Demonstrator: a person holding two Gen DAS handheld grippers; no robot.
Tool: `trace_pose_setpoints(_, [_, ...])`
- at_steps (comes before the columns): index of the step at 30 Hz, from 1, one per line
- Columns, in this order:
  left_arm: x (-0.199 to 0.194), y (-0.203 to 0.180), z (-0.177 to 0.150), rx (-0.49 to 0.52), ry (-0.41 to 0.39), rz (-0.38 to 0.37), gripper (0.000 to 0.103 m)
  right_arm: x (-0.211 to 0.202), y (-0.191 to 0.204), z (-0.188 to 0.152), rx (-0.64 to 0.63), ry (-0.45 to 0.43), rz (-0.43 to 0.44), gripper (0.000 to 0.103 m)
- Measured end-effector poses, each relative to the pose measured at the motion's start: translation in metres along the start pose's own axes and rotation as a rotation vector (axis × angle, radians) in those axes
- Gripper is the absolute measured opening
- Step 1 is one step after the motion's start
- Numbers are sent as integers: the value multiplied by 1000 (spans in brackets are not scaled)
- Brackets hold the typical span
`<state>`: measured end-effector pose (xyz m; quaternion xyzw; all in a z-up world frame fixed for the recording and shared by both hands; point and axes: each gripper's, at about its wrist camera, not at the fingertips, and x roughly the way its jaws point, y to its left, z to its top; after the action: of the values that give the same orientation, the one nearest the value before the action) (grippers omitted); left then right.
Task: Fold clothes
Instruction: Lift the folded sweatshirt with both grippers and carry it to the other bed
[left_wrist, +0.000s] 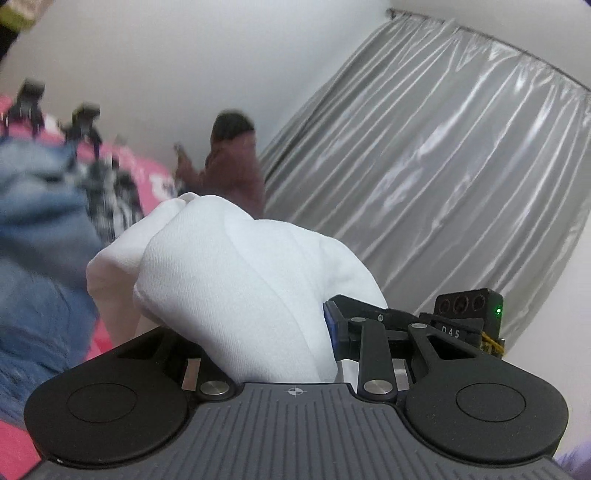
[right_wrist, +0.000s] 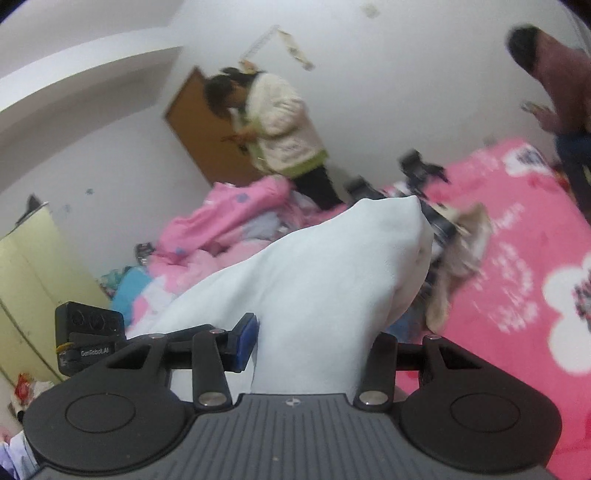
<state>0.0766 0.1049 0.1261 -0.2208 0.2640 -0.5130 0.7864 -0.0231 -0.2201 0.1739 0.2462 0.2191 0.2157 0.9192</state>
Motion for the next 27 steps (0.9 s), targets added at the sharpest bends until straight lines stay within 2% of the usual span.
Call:
trace_pose_setpoints(5, [-57, -49, 18, 27, -101, 84, 29, 3, 57, 32, -94, -12, 90, 50])
trace_pose_setpoints(11, [-134, -126, 15, 127, -253, 297, 29, 11, 136, 54, -213, 31, 264, 51])
trace_pose_setpoints(16, [-193, -183, -20, 105, -390, 526, 29, 28, 214, 54, -329, 107, 440, 53])
trace_pose_setpoints(20, [-231, -221, -58, 70, -488, 699, 29, 39, 271, 32, -404, 180, 549, 54])
trace_pose_setpoints(25, [-277, -257, -99, -11, -630, 850, 29, 61, 334, 6, -437, 298, 737, 55])
trace_pose_setpoints(27, [-295, -259, -117, -91, -689, 883, 29, 83, 359, -2, -409, 407, 805, 55])
